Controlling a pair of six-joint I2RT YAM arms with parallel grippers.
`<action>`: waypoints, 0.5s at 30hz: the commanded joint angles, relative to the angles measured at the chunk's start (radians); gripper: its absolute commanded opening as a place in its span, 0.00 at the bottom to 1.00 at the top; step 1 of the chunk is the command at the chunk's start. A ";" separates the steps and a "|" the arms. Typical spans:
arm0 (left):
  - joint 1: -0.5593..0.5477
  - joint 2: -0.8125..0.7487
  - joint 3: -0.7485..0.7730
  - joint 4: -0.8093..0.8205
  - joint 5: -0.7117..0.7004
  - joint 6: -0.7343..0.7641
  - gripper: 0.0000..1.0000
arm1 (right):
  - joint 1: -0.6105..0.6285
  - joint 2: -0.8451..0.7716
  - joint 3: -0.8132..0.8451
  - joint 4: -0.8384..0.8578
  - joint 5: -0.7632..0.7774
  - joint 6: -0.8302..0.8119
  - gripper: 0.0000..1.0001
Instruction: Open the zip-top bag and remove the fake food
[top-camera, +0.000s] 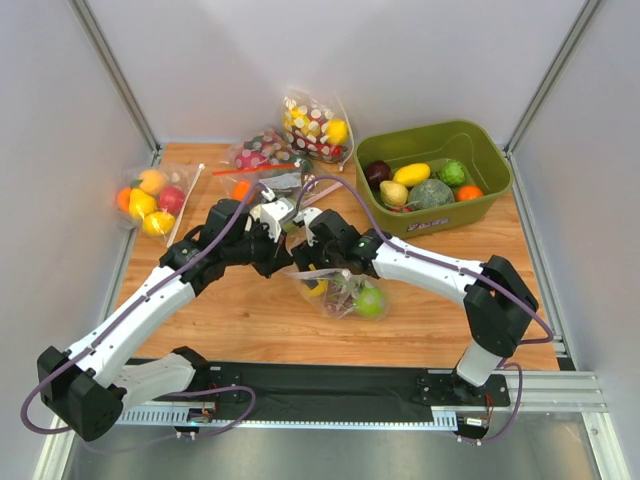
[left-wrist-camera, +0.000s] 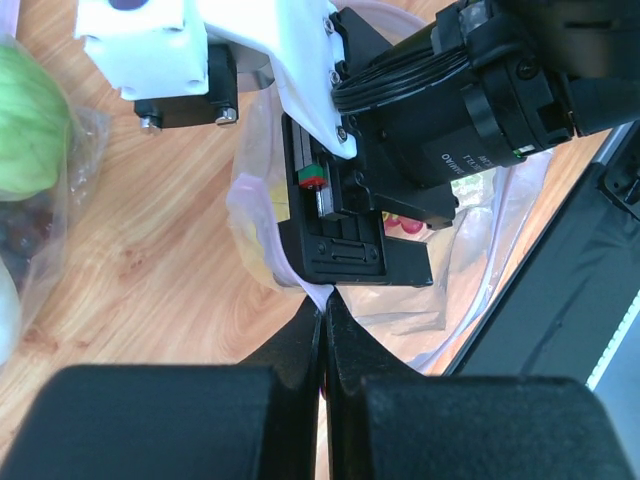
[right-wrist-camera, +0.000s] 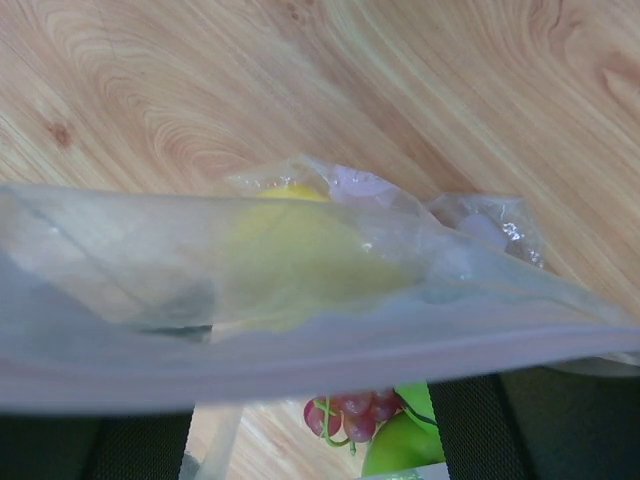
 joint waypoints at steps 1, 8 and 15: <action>-0.005 0.002 0.015 0.054 0.034 0.014 0.00 | 0.005 0.013 -0.041 0.043 -0.056 0.026 0.81; -0.003 0.005 0.016 0.053 0.036 0.015 0.00 | 0.005 0.036 -0.115 0.153 -0.096 0.037 0.82; -0.005 0.003 0.015 0.051 0.034 0.017 0.00 | 0.005 0.094 -0.145 0.253 -0.083 0.030 0.82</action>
